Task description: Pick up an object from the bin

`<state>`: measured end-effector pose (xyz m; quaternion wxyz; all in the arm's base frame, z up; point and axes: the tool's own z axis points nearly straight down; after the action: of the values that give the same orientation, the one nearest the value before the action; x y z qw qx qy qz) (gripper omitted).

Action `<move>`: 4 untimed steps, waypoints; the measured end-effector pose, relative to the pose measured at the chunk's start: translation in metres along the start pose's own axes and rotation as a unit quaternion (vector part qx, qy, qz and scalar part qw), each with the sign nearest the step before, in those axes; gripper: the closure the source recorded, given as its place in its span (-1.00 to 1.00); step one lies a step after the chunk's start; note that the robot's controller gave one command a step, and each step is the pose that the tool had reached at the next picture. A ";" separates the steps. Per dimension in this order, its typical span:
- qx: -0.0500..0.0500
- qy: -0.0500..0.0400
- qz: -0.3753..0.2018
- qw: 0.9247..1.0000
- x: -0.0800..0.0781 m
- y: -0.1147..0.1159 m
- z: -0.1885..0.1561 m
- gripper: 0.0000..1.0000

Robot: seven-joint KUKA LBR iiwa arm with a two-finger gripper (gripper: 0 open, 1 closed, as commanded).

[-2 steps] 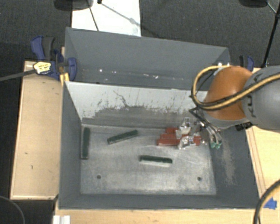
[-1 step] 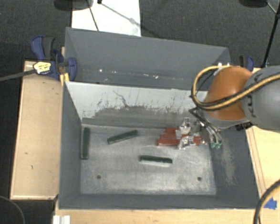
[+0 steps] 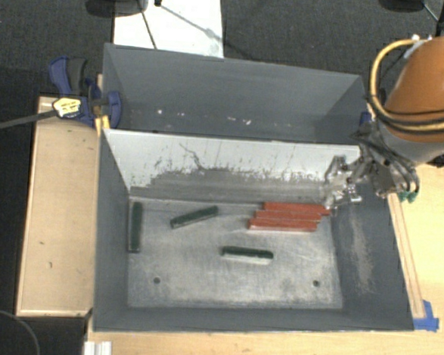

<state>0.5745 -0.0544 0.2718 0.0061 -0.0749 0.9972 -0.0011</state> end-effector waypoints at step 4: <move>0.000 0.002 0.109 0.994 0.042 0.015 0.117 -1.00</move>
Offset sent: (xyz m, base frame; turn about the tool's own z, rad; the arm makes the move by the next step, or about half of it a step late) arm -0.0444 0.0062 -0.1143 0.2189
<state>0.5321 -0.0457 0.1538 0.0039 0.0345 0.9994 -0.0005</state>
